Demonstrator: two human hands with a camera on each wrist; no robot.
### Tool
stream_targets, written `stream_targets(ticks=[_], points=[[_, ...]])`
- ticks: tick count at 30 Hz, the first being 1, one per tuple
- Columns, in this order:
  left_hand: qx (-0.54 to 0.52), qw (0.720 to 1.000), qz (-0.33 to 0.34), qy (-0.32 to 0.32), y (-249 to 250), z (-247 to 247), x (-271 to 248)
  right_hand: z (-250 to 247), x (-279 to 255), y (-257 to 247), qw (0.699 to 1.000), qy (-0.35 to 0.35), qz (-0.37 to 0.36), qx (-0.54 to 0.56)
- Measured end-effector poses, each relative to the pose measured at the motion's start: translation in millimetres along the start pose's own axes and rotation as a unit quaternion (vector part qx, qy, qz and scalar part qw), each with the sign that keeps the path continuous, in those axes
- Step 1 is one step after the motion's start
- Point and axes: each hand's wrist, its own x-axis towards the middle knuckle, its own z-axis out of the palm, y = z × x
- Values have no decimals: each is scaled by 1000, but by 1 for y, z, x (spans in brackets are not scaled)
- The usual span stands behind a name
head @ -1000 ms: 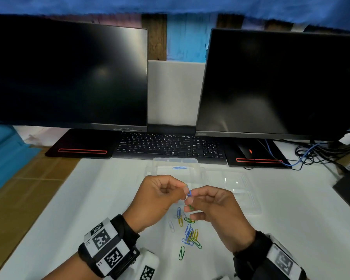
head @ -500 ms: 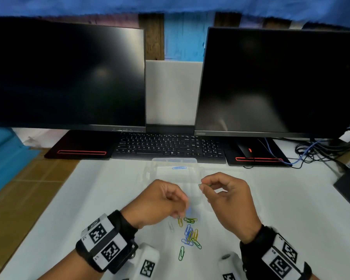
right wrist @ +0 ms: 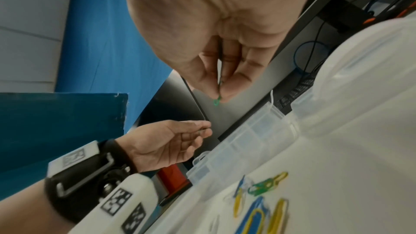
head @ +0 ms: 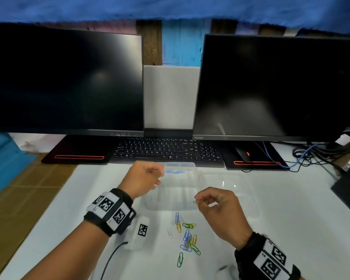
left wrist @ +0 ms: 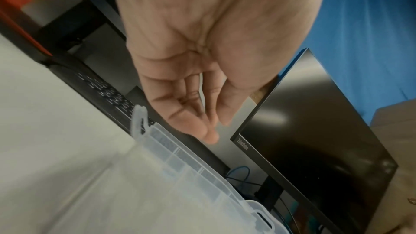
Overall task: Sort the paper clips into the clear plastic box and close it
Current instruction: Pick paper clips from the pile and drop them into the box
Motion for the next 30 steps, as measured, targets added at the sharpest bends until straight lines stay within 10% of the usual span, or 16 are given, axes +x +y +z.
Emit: stream_targets(ticks=[19,30], points=[[303,913,64,-267,-24,16,-60,6,8,8,995,-59,44,-68],[346,898,84,-259,-23,18,-64,34,7,-8,891,-235,-80,-379]])
